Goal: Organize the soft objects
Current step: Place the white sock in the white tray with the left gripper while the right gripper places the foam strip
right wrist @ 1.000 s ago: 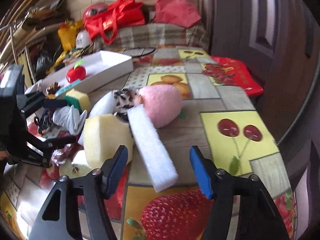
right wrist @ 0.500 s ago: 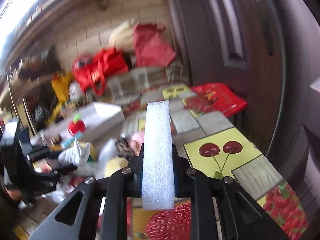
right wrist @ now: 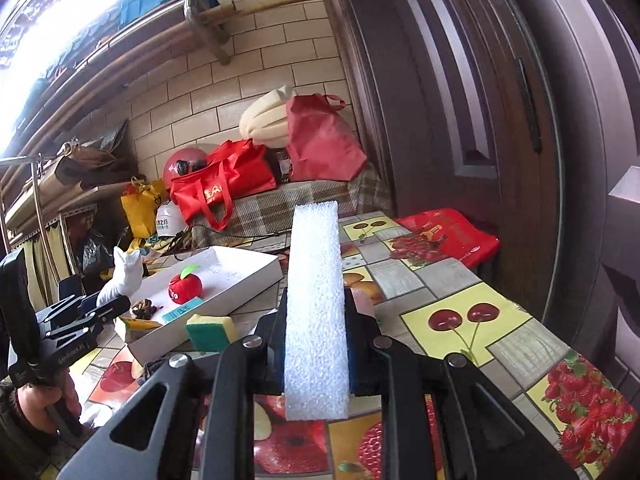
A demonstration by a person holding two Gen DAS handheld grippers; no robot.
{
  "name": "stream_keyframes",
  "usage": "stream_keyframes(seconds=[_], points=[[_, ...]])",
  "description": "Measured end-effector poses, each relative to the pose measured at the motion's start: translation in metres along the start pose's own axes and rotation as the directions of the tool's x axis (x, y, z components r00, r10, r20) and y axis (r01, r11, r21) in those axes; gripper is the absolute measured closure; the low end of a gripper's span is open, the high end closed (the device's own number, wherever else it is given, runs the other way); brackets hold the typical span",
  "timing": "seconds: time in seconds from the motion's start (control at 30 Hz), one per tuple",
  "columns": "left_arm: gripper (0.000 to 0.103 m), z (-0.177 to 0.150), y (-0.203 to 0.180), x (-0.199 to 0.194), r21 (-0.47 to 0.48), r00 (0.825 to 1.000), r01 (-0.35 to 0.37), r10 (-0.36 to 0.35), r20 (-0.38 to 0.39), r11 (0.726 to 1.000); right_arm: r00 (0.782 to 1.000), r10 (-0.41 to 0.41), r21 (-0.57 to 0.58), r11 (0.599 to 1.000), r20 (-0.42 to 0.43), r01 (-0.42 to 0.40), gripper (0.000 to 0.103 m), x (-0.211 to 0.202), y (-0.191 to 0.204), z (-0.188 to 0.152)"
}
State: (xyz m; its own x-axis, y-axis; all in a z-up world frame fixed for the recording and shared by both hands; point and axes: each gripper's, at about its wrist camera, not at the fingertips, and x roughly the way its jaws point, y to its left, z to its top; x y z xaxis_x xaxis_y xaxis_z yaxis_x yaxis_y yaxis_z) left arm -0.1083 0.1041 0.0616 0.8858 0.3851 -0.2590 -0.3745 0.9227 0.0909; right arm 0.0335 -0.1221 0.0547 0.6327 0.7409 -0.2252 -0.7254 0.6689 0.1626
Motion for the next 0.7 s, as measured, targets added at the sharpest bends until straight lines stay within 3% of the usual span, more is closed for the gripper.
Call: stream_keyframes(seconds=[0.27,0.43,0.7], points=[[0.069,-0.005,0.023,-0.006,-0.078,0.997,-0.082,0.082,-0.004,0.994,0.994,0.045,-0.129,0.99,-0.098,-0.057,0.084,0.029,0.04,-0.007],[0.069,-0.008,0.041,-0.007,-0.099,0.991,-0.132,0.132,-0.007,0.986,0.982,0.067,-0.135,0.987,-0.177,-0.091,0.083,0.062,0.059,-0.015],[0.068,-0.009,0.062,0.002,-0.117,0.982,-0.189,0.187,-0.03,0.975,0.983,0.069,-0.224,0.969,-0.173,-0.108,0.083,0.083,0.09,-0.015]])
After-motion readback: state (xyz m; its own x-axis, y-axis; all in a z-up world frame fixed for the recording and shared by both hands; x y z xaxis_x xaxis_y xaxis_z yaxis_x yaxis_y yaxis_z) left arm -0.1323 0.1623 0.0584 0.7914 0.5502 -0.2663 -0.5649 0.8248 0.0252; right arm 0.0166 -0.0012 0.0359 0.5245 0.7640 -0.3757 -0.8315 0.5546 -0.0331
